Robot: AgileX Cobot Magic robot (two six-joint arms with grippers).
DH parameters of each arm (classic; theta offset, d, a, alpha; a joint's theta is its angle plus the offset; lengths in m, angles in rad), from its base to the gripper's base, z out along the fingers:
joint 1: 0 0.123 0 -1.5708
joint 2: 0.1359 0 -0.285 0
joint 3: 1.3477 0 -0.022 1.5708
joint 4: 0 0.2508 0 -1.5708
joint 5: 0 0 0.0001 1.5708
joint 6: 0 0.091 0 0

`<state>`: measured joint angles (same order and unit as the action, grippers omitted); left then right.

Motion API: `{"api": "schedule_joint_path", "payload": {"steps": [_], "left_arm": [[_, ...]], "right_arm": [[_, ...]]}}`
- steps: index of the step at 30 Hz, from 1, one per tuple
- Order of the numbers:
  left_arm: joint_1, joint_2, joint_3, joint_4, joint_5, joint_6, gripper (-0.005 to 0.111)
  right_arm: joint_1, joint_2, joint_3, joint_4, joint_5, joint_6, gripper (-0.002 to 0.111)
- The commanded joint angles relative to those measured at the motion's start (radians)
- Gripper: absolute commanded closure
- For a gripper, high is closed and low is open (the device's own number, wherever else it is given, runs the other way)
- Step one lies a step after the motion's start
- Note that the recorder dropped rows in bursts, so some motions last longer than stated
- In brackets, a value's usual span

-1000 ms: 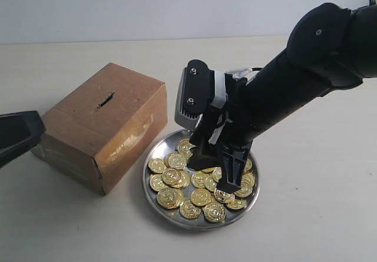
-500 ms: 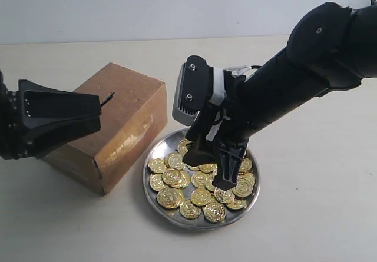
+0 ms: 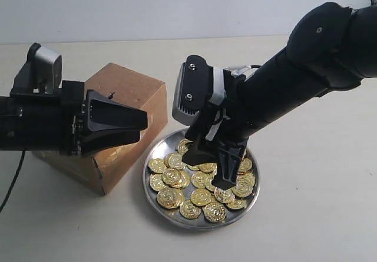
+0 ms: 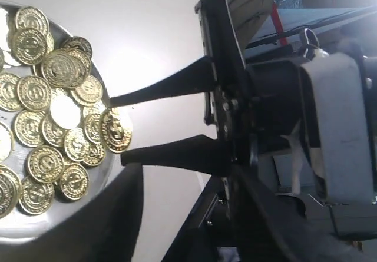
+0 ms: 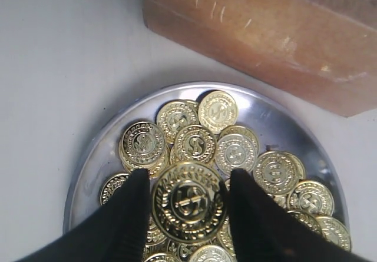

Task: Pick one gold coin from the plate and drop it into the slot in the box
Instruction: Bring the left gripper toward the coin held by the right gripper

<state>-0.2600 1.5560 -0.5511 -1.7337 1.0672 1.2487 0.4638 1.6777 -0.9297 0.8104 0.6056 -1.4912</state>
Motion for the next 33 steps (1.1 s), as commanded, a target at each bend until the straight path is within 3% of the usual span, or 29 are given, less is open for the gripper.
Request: {"api": "schedule_joint_path", "payload": {"steps": [1,18,22,26,33], "left_arm": [[-0.006,0.033,-0.029,-0.011,-0.012,0.013,0.061],[-0.010,0.148,-0.059,0.016,0.017,0.033,0.061],[-0.045,0.173,-0.088,0.016,0.029,0.033,0.061],[-0.074,0.180,-0.116,0.029,-0.007,0.031,0.061],[-0.058,0.180,-0.116,0.048,-0.057,0.031,0.061]], "right_arm": [[0.002,-0.008,0.005,0.032,-0.005,-0.009,0.087],[0.002,-0.053,0.003,0.120,-0.009,-0.062,0.087],[0.002,-0.060,0.003,0.138,-0.006,-0.079,0.087],[0.002,-0.060,0.003,0.145,-0.001,-0.079,0.087],[0.002,-0.060,0.003,0.148,0.001,-0.079,0.087]]}}
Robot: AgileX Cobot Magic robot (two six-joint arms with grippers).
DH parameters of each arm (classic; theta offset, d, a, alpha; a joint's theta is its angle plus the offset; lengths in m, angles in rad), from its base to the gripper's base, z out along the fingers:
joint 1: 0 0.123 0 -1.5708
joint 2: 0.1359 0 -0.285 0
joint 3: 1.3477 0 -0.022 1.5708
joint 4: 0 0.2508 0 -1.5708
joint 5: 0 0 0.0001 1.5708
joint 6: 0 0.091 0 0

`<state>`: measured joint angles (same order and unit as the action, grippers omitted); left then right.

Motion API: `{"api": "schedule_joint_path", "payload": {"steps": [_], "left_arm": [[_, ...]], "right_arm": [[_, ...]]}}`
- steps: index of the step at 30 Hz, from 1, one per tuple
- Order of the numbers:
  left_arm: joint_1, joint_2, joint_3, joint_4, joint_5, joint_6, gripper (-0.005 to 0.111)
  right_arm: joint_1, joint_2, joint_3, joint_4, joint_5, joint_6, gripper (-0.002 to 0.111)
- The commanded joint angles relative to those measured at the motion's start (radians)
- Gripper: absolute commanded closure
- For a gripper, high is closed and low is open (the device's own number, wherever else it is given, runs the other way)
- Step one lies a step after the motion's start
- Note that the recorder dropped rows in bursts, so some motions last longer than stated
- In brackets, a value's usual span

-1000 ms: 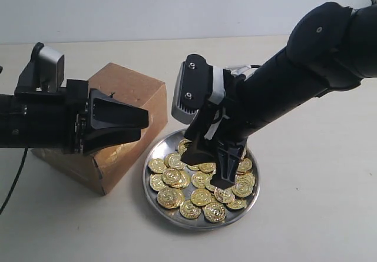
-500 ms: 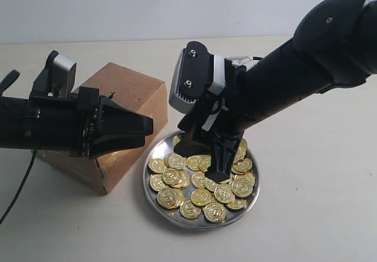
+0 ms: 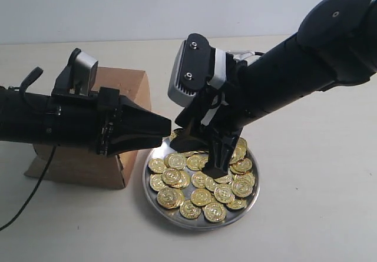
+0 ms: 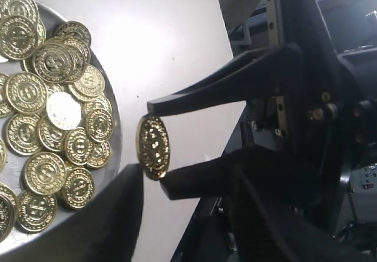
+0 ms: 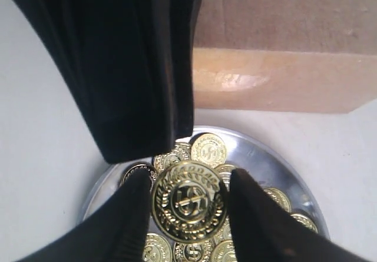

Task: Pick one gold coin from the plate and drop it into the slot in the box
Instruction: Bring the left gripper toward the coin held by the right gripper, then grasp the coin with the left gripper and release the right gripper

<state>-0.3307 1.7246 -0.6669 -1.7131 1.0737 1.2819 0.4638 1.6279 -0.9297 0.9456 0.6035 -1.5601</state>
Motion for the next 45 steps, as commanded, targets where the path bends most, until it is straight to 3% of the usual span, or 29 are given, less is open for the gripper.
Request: {"api": "schedule_joint_path", "payload": {"steps": [1,10,21,26,32,36,42,45], "left_arm": [[0.018,0.009,0.000,0.029,-0.063,-0.002,0.061],[0.143,-0.055,-0.023,0.061,0.104,-0.020,0.061],[0.151,-0.168,-0.007,0.218,0.111,-0.145,0.061],[0.151,-0.170,0.060,0.187,0.085,-0.186,0.061],[0.151,-0.170,0.141,0.014,0.070,-0.140,0.061],[0.127,-0.170,0.156,-0.029,0.020,-0.133,0.061],[0.002,-0.165,0.156,-0.031,-0.105,-0.133,0.061],[-0.019,-0.165,0.156,-0.031,-0.153,-0.133,0.061]], "right_arm": [[0.002,-0.010,0.003,0.013,0.003,-0.010,0.087],[0.002,-0.010,0.003,0.013,0.003,-0.010,0.087],[0.002,-0.010,0.003,0.013,0.003,-0.010,0.087],[0.002,-0.010,0.003,0.012,0.010,-0.010,0.087],[0.002,-0.010,0.003,0.012,0.035,-0.010,0.087],[0.002,-0.012,0.003,0.012,0.051,-0.010,0.087],[0.002,-0.012,0.003,0.023,0.104,-0.010,0.087],[0.002,-0.012,0.003,0.023,0.109,-0.010,0.087]]}}
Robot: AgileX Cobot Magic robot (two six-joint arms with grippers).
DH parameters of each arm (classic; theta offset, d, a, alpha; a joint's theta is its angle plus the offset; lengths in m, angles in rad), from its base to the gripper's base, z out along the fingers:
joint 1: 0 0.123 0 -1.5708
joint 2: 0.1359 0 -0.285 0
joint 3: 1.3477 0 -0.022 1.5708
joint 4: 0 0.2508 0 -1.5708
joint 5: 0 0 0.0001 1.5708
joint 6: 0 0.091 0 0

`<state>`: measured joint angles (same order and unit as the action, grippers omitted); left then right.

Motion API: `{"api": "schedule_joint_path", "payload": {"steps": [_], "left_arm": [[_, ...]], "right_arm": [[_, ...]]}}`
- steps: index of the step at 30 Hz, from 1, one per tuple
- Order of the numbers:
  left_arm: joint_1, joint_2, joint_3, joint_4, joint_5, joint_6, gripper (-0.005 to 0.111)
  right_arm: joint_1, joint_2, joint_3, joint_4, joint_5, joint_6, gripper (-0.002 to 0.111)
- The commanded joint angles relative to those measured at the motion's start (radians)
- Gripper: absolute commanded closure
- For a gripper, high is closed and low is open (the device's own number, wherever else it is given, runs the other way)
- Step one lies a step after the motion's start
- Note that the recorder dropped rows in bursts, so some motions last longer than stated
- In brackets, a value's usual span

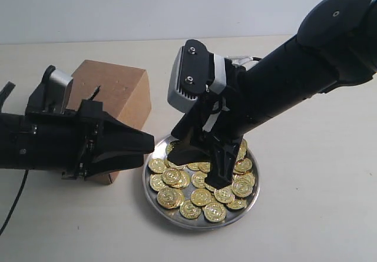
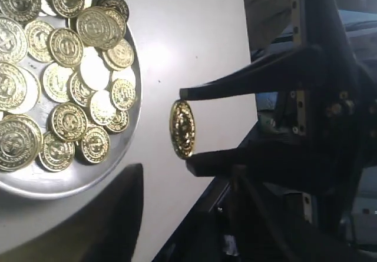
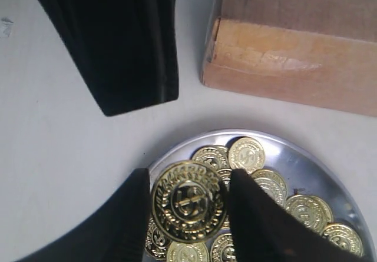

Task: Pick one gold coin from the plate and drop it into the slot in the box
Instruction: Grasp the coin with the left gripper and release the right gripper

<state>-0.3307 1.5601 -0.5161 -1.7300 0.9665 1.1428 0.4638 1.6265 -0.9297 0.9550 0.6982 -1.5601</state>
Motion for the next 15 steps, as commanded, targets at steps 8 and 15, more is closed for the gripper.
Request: {"api": "schedule_joint_path", "payload": {"steps": [8,15], "left_arm": [[-0.018,-0.001,-0.010,-0.014,-0.057,-0.076,0.061],[-0.018,-0.001,-0.022,-0.014,-0.031,-0.148,0.061]], "right_arm": [[0.002,-0.010,0.003,0.015,0.040,-0.010,0.087],[0.002,-0.010,0.003,0.017,0.040,-0.010,0.087]]}}
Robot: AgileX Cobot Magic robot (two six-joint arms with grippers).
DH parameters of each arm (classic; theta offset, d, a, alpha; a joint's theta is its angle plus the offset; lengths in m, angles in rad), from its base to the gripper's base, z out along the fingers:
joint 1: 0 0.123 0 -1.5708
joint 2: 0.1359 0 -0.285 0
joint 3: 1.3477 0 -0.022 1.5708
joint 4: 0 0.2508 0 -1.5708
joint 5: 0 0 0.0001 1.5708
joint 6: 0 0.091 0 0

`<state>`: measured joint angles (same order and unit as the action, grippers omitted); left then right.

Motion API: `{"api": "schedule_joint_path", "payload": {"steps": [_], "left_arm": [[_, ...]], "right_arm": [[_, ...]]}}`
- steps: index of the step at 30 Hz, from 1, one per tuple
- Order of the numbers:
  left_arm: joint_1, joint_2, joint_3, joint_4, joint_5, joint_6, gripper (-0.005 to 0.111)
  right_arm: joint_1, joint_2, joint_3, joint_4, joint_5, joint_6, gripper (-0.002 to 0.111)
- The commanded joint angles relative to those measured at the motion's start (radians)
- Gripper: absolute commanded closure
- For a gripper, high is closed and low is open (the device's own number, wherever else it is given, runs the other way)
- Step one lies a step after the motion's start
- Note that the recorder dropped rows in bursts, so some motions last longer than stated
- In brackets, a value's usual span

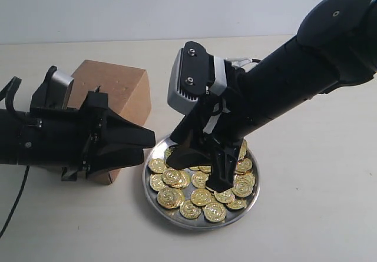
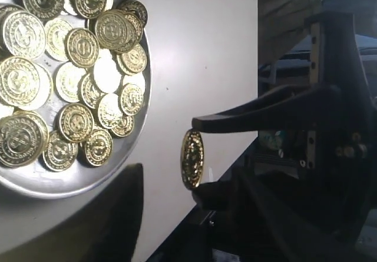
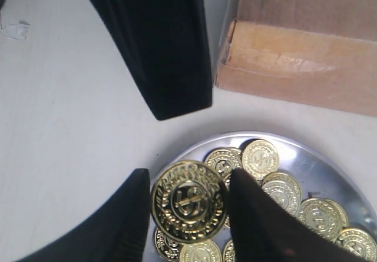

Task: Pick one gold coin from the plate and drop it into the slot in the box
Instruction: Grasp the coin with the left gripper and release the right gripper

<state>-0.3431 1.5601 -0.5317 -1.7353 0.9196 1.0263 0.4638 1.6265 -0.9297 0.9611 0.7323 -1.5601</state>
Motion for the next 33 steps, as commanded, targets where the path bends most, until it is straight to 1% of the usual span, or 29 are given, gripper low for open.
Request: {"api": "schedule_joint_path", "payload": {"steps": [1,4,6,8,14,18,28,33], "left_arm": [[-0.008,-0.001,-0.007,-0.009,0.016,-0.038,0.061],[-0.030,-0.001,-0.007,-0.009,0.012,-0.047,0.061],[-0.044,0.003,-0.007,-0.009,-0.018,-0.056,0.061],[-0.049,0.029,-0.012,-0.009,-0.018,-0.067,0.061],[-0.055,0.080,-0.046,-0.009,0.010,-0.086,0.061],[-0.057,0.082,-0.076,-0.009,0.022,-0.086,0.061],[-0.057,0.105,-0.084,-0.009,0.038,-0.091,0.061],[-0.118,0.105,-0.123,-0.009,0.009,-0.091,0.061]], "right_arm": [[0.002,-0.010,0.003,0.011,0.005,-0.010,0.087],[0.002,-0.010,0.003,0.011,0.005,-0.010,0.087],[0.002,-0.010,0.003,0.011,0.005,-0.010,0.087],[0.002,-0.010,0.003,0.021,0.005,-0.010,0.087],[0.002,-0.010,0.003,0.034,0.005,-0.010,0.087],[0.002,-0.010,0.003,0.034,0.005,-0.010,0.087],[0.002,-0.010,0.003,0.042,0.005,-0.019,0.087],[0.002,-0.010,0.003,0.115,0.019,-0.073,0.087]]}}
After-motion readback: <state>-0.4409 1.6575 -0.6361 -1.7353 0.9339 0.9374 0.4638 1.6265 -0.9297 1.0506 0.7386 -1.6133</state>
